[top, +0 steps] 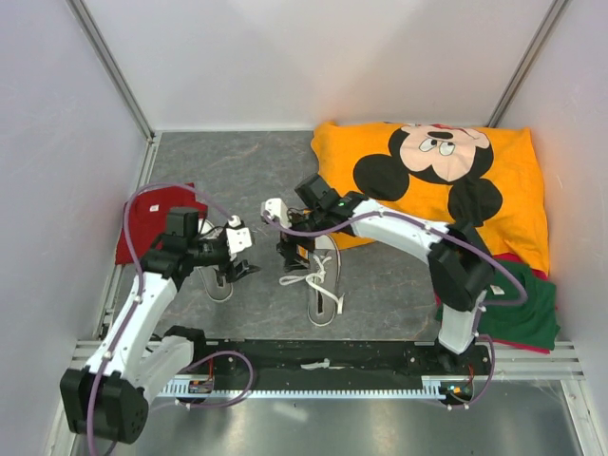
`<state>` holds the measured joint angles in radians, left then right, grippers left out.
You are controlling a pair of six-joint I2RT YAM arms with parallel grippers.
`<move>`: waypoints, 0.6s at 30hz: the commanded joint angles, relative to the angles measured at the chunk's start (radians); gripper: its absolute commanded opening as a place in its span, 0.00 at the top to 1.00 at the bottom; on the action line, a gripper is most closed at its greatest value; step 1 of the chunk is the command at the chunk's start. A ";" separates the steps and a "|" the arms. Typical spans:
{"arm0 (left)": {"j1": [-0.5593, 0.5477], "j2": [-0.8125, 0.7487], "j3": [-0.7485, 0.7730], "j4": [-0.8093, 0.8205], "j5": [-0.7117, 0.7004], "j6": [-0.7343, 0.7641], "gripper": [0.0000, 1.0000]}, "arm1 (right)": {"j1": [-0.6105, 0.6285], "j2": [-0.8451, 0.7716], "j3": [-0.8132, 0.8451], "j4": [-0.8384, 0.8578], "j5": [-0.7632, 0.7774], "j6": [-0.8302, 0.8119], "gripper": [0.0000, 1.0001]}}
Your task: Tie the shoes
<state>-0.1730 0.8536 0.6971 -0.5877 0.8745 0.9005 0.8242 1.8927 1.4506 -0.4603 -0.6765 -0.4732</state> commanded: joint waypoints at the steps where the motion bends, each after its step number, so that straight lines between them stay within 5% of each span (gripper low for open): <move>1: 0.023 0.117 -0.016 -0.018 0.038 0.165 0.22 | -0.025 -0.234 -0.117 -0.069 0.150 -0.021 0.02; 9: -0.042 0.308 0.009 -0.087 0.011 0.452 0.22 | -0.039 -0.437 -0.363 -0.175 0.221 -0.113 0.07; 18: -0.143 0.487 0.001 0.001 -0.088 0.618 0.19 | -0.033 -0.465 -0.624 0.069 0.227 -0.025 0.13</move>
<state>-0.2955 1.2926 0.6868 -0.6453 0.8211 1.3979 0.7879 1.4288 0.8631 -0.5461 -0.4599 -0.5434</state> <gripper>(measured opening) 0.793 0.886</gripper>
